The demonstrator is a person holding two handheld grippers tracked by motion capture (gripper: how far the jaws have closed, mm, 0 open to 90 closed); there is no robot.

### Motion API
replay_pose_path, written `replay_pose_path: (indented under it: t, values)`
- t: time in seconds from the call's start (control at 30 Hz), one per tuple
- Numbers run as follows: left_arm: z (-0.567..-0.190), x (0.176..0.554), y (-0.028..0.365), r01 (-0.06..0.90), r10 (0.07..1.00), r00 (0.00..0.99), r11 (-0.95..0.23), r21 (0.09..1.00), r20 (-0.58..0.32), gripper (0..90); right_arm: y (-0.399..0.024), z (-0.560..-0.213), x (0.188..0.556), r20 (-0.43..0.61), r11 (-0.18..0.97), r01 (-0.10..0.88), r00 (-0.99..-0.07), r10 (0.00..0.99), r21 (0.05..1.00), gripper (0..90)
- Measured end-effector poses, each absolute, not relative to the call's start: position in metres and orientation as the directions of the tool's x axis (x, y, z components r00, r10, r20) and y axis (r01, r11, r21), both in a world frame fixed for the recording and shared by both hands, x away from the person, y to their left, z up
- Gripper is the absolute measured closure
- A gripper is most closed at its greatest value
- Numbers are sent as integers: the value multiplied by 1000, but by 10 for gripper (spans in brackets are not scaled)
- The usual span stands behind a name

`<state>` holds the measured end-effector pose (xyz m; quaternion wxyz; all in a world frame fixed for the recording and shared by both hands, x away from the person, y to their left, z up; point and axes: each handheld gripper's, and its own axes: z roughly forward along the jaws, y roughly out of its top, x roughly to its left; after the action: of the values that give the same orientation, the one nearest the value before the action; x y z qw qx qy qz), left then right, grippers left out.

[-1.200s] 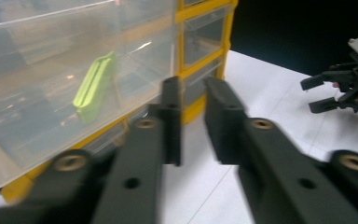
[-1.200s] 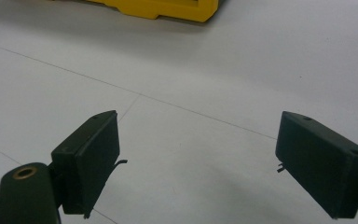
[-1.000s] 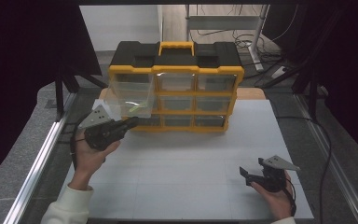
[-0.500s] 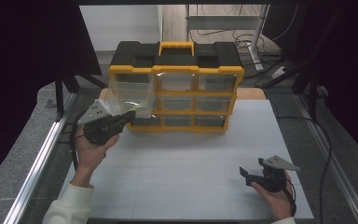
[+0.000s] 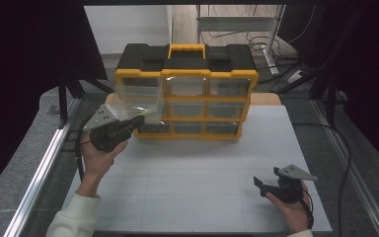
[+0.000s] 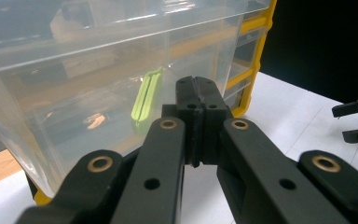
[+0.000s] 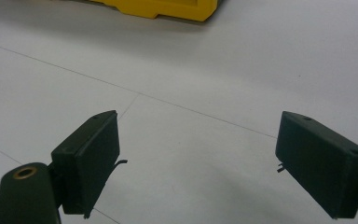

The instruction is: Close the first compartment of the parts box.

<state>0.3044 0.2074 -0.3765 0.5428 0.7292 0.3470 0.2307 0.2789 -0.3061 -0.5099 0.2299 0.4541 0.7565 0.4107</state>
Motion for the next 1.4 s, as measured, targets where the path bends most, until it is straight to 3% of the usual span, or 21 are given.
replay_pose_path:
  t: [1.4]
  values:
    - [-367,333,203,275,774,632,-181,944,-36,892,-307,-509,279,27,244,498,-477,879,832,138]
